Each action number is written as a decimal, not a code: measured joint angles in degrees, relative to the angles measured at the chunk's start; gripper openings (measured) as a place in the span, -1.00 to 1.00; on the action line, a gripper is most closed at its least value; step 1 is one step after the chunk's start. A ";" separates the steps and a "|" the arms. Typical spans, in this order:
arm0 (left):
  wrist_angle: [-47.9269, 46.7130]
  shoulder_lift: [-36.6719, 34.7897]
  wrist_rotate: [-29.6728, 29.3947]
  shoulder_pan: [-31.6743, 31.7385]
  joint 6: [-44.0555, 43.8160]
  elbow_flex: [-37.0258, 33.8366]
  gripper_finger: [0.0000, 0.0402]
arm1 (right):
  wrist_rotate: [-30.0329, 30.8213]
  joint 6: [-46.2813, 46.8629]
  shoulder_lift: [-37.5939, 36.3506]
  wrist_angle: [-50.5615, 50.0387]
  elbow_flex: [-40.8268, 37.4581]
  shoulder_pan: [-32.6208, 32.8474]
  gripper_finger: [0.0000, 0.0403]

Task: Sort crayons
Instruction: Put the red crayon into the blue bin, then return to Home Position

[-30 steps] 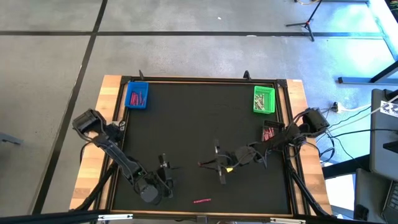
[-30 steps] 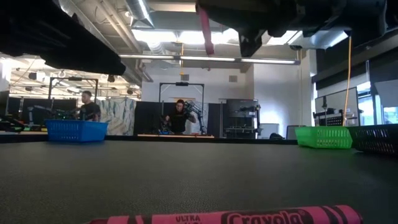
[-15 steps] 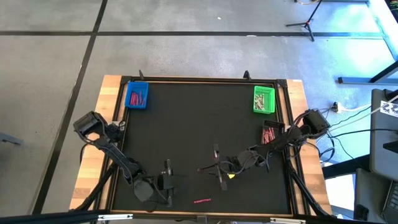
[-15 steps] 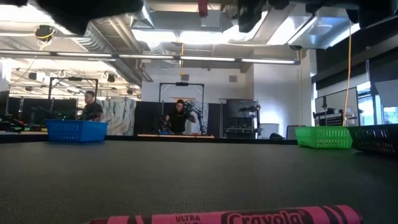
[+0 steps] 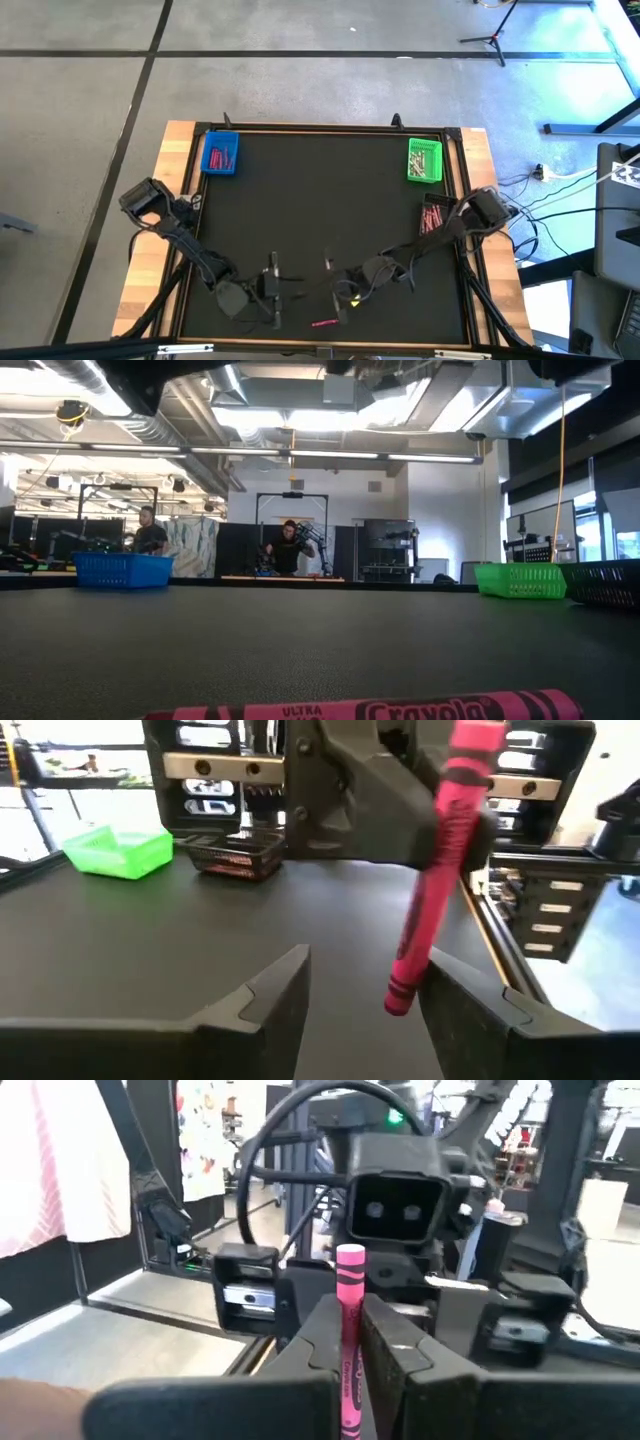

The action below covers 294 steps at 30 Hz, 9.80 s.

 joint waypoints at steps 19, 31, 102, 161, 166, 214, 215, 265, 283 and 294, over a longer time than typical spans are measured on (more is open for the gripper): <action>1.69 0.00 1.38 -1.63 4.67 0.00 -0.92 | 0.26 2.04 1.13 -7.26 3.48 -0.08 -0.87; -1.62 -0.63 -0.75 -2.79 2.50 0.02 -0.92 | 0.54 4.38 -0.61 -16.10 3.40 -0.02 -0.20; -107.37 -26.80 2.82 58.20 -42.95 -2.94 -0.92 | 5.07 5.84 -7.31 -36.36 3.42 0.97 -0.16; -35.14 -9.23 32.95 8.90 -14.39 -0.90 -0.35 | 3.36 12.29 -6.60 -37.56 3.44 9.19 -0.16; -28.48 -1.08 34.37 7.45 -14.41 2.47 -0.35 | 3.34 15.76 -4.75 -39.47 3.44 11.99 -0.16; -23.37 20.84 30.48 5.38 -8.63 18.11 -0.92 | 7.67 20.08 -1.76 -41.84 3.44 16.07 -0.16; -23.87 20.07 30.45 5.23 -8.57 18.05 -0.92 | 7.67 20.08 -1.76 -41.84 3.44 16.07 -0.16; -120.29 -38.89 7.67 44.48 -50.73 -5.05 -0.94 | 16.50 17.22 -1.84 -44.84 3.42 1.11 -0.16; -105.88 -38.36 7.11 69.78 -34.12 -5.05 -0.82 | 16.48 13.64 -1.84 -45.38 3.42 -3.18 -0.16; -102.21 -38.36 5.37 73.96 -28.09 -5.05 -0.52 | 16.48 13.61 -1.84 -45.48 3.42 -3.18 -0.16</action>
